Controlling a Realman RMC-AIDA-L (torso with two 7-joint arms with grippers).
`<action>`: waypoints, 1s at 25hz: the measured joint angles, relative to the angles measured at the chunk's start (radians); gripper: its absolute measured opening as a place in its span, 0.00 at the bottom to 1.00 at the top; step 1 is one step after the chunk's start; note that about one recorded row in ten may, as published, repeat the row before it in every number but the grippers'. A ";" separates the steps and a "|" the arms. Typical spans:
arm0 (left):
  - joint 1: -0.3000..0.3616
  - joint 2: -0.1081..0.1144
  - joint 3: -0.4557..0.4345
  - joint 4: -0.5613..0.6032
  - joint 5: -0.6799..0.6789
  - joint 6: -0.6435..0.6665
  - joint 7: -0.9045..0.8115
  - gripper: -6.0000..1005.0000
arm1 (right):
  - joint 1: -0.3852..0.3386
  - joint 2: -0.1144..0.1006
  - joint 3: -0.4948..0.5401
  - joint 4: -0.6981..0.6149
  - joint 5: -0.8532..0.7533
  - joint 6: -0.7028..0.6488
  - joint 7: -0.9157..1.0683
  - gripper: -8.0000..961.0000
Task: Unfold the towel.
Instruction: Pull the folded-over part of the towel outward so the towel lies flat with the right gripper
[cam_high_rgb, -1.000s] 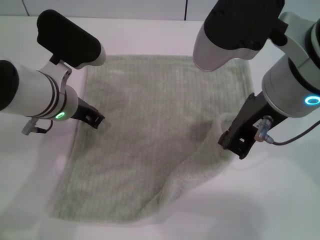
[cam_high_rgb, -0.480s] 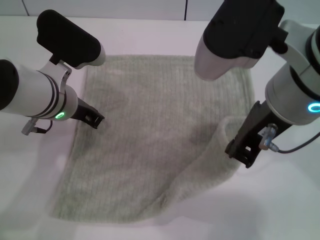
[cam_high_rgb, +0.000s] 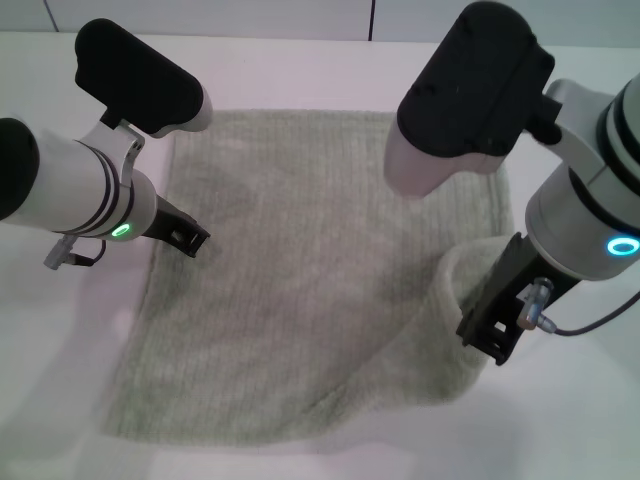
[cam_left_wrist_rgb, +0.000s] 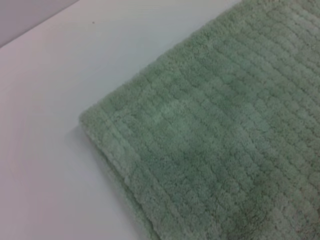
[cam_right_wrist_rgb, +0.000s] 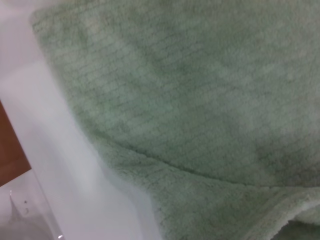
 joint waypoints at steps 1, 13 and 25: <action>-0.001 0.000 0.000 0.000 0.000 -0.001 0.000 0.00 | -0.001 0.000 -0.003 0.003 0.001 0.001 0.001 0.01; -0.008 0.000 0.001 0.008 0.000 -0.003 0.000 0.00 | -0.005 0.000 -0.059 0.044 0.012 0.008 0.006 0.01; -0.008 0.000 0.000 0.011 0.000 -0.006 0.000 0.00 | -0.035 0.000 -0.076 0.045 0.040 -0.014 0.006 0.01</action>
